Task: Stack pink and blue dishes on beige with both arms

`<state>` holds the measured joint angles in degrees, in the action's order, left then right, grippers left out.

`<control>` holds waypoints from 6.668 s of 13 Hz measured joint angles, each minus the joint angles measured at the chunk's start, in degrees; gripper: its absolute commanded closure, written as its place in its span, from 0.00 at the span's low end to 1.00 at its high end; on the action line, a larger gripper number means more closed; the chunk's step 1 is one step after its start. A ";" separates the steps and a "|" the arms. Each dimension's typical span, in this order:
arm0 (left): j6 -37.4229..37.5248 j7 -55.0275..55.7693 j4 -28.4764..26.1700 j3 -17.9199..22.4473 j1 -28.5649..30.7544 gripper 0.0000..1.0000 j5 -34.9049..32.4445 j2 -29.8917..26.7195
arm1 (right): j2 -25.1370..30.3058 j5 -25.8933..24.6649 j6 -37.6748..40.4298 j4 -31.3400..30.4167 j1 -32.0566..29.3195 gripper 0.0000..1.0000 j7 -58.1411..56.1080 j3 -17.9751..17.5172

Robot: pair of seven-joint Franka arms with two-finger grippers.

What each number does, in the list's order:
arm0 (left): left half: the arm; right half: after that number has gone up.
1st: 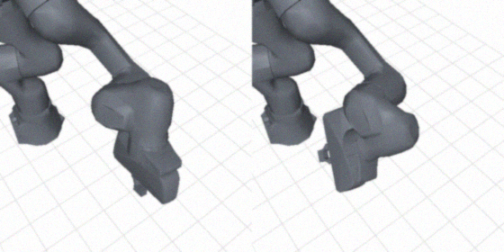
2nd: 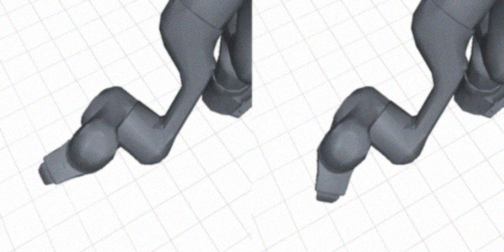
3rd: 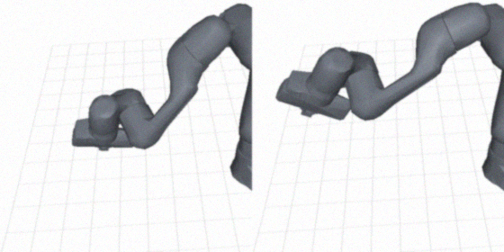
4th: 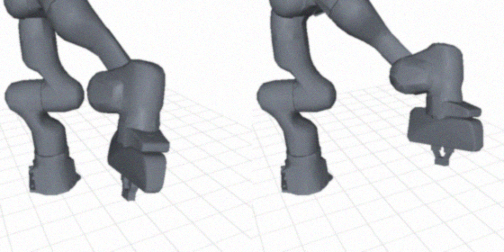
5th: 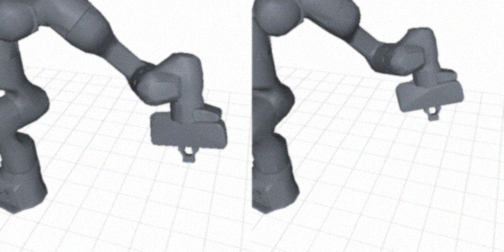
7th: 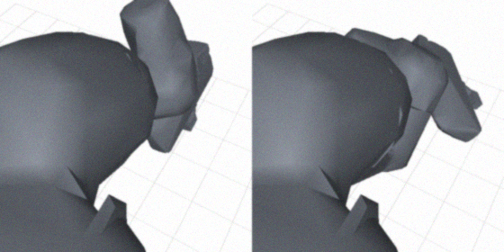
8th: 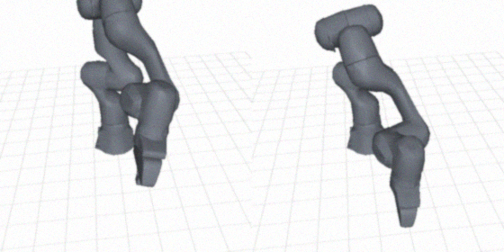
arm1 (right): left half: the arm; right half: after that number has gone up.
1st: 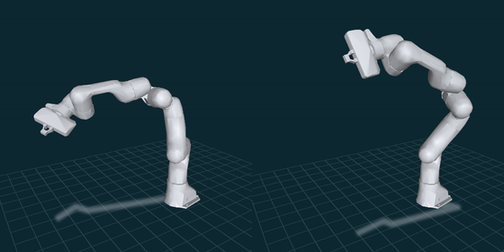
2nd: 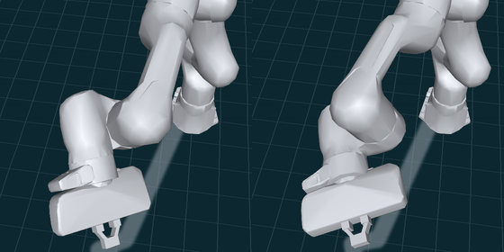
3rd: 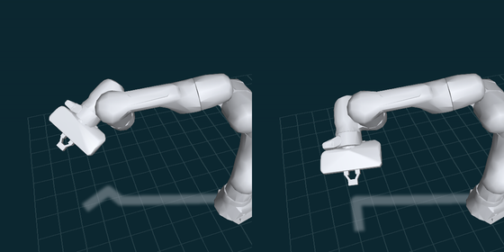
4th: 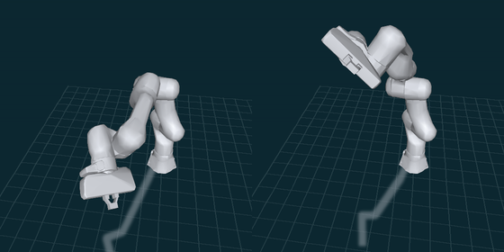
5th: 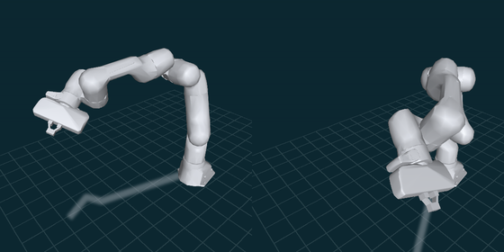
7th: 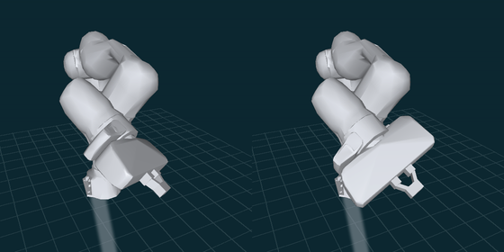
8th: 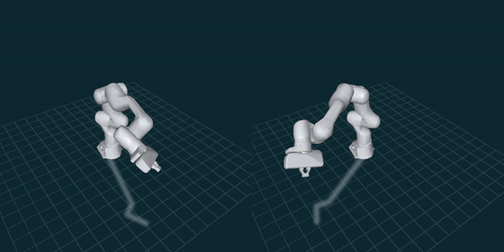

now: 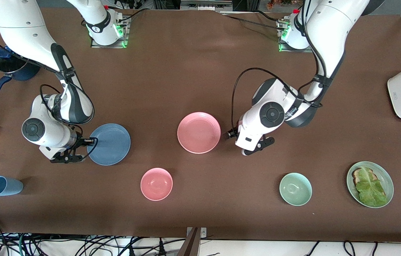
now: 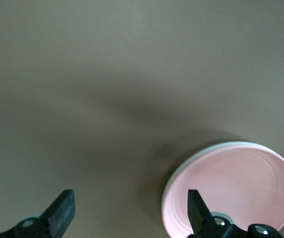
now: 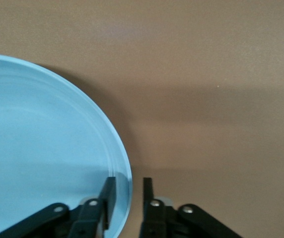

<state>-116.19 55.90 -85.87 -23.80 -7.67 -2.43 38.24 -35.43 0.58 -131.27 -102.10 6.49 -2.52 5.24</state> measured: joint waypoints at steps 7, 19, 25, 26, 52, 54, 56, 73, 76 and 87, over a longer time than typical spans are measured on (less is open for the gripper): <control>10.31 -13.72 0.05 0.36 11.72 0.00 -2.16 -2.79 | 0.12 0.33 -0.03 -0.01 -0.02 1.00 0.00 0.00; 20.54 -37.97 0.03 1.50 27.41 0.00 -3.88 -9.92 | 6.24 0.34 25.54 21.05 0.37 1.00 -1.28 -7.71; 24.57 -41.90 -3.21 14.62 14.23 0.00 -1.26 -23.25 | 6.16 0.38 25.82 21.05 1.39 1.00 13.30 -16.87; 24.99 -41.93 -3.31 16.03 13.02 0.00 0.40 -25.11 | 5.88 0.38 25.42 21.05 2.58 1.00 16.70 -17.68; 23.57 -57.31 -8.59 21.26 8.65 0.00 2.55 -38.62 | -7.85 0.38 11.68 18.95 17.57 1.00 39.00 -18.15; 23.25 -57.31 -8.60 21.19 8.63 0.00 2.55 -38.47 | -7.87 0.38 10.83 18.95 17.71 1.00 40.33 -18.15; 22.98 -57.31 -8.61 21.06 8.61 0.00 2.55 -38.26 | -7.95 0.38 10.62 18.94 17.71 0.96 40.60 -18.15; 21.75 -57.31 -8.61 21.04 8.60 0.00 2.54 -38.13 | 4.27 0.16 19.82 21.32 15.65 0.00 34.41 -7.73; 21.73 -57.31 -8.61 21.03 8.59 0.00 2.54 -38.08 | 10.75 0.24 29.13 21.45 15.13 0.00 26.48 -1.88; 21.70 -57.31 -8.61 20.90 8.57 0.00 2.54 -38.02 | 30.32 0.28 45.23 16.35 -4.54 0.00 8.07 -9.54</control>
<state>-94.49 -1.41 -94.48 -2.90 0.90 0.11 0.22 -5.11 0.86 -86.04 -85.75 1.94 5.55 -4.30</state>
